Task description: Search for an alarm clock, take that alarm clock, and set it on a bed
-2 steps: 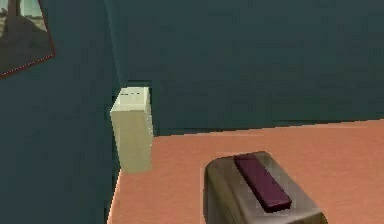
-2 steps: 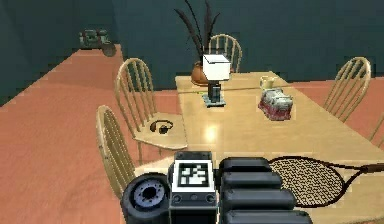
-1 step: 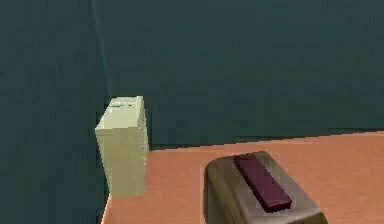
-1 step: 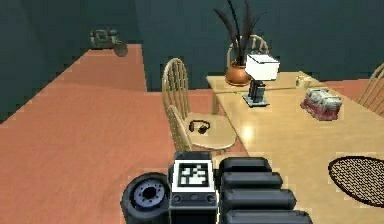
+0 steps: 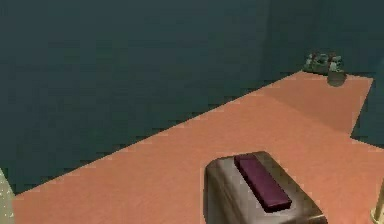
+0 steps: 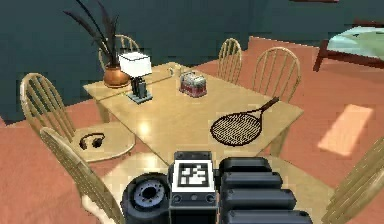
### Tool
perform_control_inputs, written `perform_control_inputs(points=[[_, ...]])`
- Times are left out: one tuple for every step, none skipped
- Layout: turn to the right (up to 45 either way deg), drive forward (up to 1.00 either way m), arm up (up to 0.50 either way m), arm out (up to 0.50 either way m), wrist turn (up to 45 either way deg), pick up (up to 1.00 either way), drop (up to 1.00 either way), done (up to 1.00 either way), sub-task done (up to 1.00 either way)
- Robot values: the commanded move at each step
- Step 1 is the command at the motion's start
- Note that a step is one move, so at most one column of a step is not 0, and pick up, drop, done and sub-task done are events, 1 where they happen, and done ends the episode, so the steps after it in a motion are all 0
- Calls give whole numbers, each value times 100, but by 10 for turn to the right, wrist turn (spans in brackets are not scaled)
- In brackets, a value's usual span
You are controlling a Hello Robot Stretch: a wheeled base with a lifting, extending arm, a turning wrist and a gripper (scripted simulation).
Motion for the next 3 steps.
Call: perform_control_inputs(points=[[0,55,0,0,0,0,0,0,0],[450,0,0,0,0,0,0,0,0],[0,100,0,0,0,0,0,0,0]])
